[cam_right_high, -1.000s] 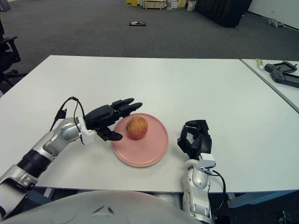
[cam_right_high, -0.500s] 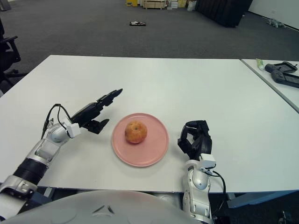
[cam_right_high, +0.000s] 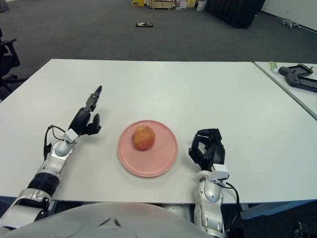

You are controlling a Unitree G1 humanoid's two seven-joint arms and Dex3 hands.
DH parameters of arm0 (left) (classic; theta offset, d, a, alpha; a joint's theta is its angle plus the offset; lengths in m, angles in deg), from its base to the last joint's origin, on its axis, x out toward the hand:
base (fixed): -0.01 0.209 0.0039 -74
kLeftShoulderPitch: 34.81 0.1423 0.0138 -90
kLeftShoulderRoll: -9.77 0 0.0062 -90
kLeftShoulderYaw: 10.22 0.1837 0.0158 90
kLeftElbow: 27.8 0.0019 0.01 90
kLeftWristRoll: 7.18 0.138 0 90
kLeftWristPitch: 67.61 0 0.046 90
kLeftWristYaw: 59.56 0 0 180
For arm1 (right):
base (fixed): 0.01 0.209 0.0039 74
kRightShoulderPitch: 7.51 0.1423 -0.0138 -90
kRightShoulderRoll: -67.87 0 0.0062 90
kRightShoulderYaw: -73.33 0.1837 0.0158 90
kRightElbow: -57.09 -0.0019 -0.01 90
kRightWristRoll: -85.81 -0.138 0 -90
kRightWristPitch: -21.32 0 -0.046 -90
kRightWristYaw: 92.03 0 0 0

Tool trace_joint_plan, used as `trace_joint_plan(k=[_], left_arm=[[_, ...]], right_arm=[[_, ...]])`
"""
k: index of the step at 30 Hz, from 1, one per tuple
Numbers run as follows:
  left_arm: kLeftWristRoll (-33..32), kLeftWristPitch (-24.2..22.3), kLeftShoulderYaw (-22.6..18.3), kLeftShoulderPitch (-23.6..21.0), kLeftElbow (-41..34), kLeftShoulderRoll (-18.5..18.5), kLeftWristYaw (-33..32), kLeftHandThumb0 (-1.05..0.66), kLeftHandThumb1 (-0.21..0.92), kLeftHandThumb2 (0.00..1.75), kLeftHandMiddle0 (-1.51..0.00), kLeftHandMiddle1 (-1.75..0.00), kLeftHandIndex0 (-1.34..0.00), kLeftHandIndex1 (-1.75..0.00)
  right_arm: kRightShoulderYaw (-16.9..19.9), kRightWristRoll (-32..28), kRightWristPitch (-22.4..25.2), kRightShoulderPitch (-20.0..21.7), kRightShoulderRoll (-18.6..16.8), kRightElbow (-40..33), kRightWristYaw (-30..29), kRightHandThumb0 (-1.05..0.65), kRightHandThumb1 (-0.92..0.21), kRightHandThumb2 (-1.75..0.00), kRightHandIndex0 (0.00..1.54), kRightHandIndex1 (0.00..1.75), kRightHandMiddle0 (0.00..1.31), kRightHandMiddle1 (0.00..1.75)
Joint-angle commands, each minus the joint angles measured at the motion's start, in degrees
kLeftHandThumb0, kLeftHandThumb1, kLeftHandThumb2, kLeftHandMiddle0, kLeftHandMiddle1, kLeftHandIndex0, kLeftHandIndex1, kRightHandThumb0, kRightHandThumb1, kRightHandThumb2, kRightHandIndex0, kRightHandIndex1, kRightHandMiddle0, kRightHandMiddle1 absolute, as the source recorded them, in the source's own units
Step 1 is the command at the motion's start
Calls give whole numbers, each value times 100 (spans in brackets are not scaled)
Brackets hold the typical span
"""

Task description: Put the apple into the plate.

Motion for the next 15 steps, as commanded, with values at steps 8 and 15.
trace_joint_plan(k=[8, 15], left_arm=[[-147, -856, -354, 462, -196, 527, -563, -83, 92, 104, -3, -80, 0, -97], [-414, -1111, -527, 641, -21, 737, -533, -79, 92, 101, -13, -114, 0, -115]], right_arm=[[7, -68, -137, 88, -25, -35, 61, -38, -68, -87, 76, 175, 34, 175], [21, -129, -218, 114, -25, 42, 145, -39, -66, -89, 78, 175, 35, 175]])
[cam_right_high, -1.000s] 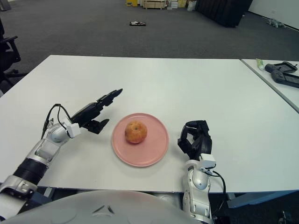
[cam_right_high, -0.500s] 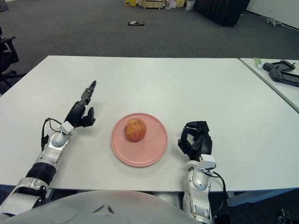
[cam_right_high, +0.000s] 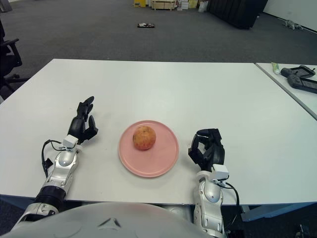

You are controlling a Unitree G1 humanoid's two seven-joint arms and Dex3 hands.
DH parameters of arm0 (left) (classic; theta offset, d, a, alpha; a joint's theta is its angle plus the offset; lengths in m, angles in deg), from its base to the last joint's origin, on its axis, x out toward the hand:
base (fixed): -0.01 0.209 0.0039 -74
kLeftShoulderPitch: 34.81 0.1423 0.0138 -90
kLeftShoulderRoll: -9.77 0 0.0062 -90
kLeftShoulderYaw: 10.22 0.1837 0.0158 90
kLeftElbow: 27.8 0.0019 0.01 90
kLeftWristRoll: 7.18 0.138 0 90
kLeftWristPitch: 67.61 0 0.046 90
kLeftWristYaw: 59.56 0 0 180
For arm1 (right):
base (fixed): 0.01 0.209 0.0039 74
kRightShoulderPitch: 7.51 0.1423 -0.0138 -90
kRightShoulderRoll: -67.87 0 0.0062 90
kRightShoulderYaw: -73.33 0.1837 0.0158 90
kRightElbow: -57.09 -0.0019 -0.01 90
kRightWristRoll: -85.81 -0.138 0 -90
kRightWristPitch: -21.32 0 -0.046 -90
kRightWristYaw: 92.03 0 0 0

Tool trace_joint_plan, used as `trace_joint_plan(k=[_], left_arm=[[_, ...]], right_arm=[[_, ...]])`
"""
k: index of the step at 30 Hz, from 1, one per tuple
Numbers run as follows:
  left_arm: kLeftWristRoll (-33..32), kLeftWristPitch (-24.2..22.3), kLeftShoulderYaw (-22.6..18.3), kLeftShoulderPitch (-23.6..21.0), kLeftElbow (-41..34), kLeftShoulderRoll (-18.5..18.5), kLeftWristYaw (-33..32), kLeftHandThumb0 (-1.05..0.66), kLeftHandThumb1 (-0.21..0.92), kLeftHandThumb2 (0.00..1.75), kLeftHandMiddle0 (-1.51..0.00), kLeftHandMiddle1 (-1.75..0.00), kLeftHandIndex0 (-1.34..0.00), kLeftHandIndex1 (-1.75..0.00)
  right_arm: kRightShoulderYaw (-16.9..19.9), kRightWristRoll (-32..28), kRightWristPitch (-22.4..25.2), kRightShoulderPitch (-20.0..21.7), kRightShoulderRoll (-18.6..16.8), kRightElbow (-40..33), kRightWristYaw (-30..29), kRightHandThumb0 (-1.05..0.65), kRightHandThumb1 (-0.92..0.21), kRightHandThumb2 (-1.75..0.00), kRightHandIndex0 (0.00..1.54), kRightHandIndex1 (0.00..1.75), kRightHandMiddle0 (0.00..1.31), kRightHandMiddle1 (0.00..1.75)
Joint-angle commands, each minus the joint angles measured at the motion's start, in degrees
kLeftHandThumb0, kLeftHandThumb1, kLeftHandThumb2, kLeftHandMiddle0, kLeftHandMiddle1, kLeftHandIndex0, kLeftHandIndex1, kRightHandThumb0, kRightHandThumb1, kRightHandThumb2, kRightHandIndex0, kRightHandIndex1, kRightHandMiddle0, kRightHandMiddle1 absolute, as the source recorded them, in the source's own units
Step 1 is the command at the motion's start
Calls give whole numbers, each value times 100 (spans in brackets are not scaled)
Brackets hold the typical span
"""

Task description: Put the apple into the plate.

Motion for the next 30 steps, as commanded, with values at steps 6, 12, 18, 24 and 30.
trace_joint_plan(k=[6, 12, 18, 24, 30], left_arm=[[-60, -575, -78, 370, -57, 180, -72, -73, 92, 101, -23, -128, 0, -123], [58, -1263, -92, 530, -424, 252, -252, -63, 92, 105, -31, -148, -3, -154], [251, -1557, -55, 639, -718, 325, -488, -55, 92, 106, -40, -161, -27, -172], [360, -1531, 39, 766, -971, 341, -496, -49, 92, 104, -49, -168, -42, -174], [444, -1525, 66, 814, -996, 308, -493, -39, 74, 83, -59, -168, -32, -175]], right_arm=[[44, -99, -201, 157, -22, 127, 50, -39, -66, -89, 80, 175, 36, 175], [48, -102, -237, 205, -21, 205, 31, -39, -65, -90, 80, 175, 36, 175], [36, -92, -227, 220, -13, 225, 31, -39, -64, -91, 79, 175, 37, 175], [11, -103, -303, 224, 19, 270, 104, -39, -64, -92, 80, 175, 37, 175], [11, -111, -362, 239, 14, 319, 128, -39, -64, -92, 80, 175, 37, 175]])
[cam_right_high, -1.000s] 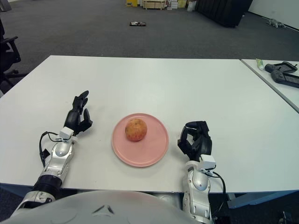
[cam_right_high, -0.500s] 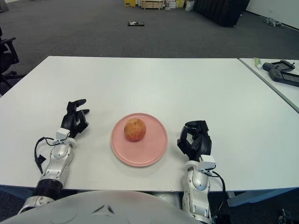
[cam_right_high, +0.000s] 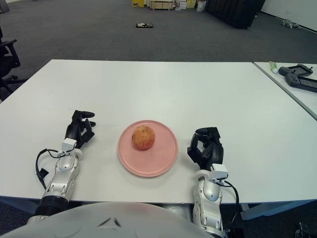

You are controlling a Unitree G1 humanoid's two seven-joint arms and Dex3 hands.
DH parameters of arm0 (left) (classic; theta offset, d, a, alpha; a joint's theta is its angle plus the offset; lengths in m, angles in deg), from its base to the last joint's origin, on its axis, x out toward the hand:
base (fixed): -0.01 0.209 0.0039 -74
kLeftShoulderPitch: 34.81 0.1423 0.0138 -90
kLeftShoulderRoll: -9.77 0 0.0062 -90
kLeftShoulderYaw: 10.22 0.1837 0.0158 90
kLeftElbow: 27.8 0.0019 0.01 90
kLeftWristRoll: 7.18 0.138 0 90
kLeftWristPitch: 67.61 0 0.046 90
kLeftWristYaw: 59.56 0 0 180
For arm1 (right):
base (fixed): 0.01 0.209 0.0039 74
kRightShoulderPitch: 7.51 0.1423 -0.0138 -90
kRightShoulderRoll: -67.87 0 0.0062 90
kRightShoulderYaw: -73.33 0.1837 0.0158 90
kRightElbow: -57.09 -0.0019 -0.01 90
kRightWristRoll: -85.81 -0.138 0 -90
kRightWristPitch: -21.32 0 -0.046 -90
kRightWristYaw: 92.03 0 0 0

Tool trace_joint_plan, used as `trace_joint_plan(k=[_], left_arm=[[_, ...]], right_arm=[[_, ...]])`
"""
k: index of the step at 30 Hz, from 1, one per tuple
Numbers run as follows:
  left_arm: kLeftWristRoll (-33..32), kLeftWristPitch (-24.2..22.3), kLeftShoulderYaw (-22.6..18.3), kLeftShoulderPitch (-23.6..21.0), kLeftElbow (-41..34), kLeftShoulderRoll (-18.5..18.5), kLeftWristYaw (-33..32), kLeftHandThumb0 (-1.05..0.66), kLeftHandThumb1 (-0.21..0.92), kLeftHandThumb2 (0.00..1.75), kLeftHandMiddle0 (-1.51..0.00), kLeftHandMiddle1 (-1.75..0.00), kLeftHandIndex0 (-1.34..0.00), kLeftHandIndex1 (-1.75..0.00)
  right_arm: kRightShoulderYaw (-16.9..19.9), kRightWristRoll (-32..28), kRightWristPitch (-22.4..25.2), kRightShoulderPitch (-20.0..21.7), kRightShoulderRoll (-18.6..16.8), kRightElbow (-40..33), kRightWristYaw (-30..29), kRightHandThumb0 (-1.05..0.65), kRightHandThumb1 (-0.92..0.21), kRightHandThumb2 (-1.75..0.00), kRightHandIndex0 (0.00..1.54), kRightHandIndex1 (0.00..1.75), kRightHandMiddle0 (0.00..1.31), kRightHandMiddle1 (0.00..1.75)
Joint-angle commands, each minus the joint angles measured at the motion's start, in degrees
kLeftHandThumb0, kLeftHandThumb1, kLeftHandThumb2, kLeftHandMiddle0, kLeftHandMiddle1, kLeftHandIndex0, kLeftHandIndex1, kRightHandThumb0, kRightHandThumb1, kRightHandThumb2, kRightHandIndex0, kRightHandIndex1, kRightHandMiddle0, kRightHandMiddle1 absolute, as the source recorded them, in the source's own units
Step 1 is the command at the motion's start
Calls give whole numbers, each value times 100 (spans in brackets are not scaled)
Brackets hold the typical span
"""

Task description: Put the apple into the plate.

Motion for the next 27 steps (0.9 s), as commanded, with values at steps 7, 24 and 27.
trace_joint_plan(k=[7, 24, 27], left_arm=[[25, -22, 32, 158, 151, 15, 31, -38, 71, 82, -64, -174, -32, -175], [-141, -87, -59, 207, -56, 70, 73, -38, 68, 87, -69, -175, -34, -175], [-169, -57, -59, 228, -87, 76, 92, -38, 67, 87, -70, -175, -34, -175]], right_arm=[[11, 28, -158, 133, 29, 111, 33, -39, -64, -92, 81, 175, 37, 175], [-16, -44, 46, 159, 58, 65, 75, -39, -65, -91, 79, 175, 36, 175], [-12, -68, 136, 161, 48, 18, 79, -39, -66, -89, 78, 175, 35, 175]])
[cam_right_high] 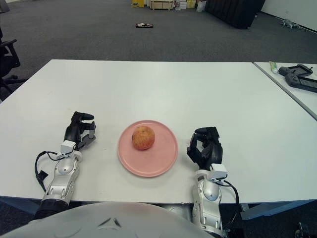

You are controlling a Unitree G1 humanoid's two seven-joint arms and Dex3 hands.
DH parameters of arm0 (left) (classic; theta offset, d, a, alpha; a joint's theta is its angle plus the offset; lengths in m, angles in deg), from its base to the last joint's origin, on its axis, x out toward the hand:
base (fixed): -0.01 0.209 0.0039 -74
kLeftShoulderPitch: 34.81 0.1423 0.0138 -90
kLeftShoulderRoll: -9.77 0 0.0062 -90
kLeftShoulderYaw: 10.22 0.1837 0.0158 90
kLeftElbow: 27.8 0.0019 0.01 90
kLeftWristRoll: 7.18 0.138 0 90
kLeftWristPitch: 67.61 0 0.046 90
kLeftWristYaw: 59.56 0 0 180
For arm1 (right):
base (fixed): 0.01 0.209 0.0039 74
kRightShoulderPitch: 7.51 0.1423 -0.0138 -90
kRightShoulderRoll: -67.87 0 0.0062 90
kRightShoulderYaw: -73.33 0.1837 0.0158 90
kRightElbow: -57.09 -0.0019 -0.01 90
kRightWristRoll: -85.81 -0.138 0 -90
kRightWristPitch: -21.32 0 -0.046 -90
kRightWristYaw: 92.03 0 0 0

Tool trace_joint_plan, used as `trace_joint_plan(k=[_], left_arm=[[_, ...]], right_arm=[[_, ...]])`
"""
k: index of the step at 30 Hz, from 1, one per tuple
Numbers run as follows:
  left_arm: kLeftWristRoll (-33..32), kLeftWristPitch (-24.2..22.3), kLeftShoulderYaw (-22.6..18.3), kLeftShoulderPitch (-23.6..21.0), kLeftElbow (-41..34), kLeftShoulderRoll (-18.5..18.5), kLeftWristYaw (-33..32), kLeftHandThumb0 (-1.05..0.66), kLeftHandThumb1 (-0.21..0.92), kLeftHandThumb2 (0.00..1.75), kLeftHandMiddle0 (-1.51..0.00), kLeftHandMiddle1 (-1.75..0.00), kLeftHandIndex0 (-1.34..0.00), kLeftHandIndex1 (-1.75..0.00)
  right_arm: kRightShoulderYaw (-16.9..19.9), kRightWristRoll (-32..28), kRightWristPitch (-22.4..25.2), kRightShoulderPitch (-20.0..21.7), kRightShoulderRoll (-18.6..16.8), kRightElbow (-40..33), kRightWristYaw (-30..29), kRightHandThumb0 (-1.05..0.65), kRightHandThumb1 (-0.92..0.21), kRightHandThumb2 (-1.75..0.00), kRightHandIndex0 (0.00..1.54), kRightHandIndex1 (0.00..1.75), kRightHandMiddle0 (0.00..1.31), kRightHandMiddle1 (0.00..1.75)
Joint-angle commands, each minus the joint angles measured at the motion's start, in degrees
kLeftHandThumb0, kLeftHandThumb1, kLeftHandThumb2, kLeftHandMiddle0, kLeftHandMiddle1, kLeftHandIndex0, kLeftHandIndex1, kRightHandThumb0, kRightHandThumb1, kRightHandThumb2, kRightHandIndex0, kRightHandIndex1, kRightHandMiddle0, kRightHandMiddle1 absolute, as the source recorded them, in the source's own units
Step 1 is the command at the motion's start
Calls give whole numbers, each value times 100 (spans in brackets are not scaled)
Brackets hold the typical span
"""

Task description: Put the apple into the plate.

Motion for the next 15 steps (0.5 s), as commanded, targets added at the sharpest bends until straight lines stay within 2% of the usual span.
trace_joint_plan(k=[1, 15], left_arm=[[-48, -88, 6, 129, 14, 22, 97, -38, 67, 87, -70, -175, -34, -175], [-186, 227, -63, 165, 3, 33, 119, -39, 65, 91, -76, -175, -36, -175]], right_arm=[[-6, -54, 120, 112, -1, -72, 26, -39, -66, -89, 78, 175, 35, 175], [-85, -44, 512, 90, 25, -255, 112, -39, -67, -87, 77, 175, 35, 175]])
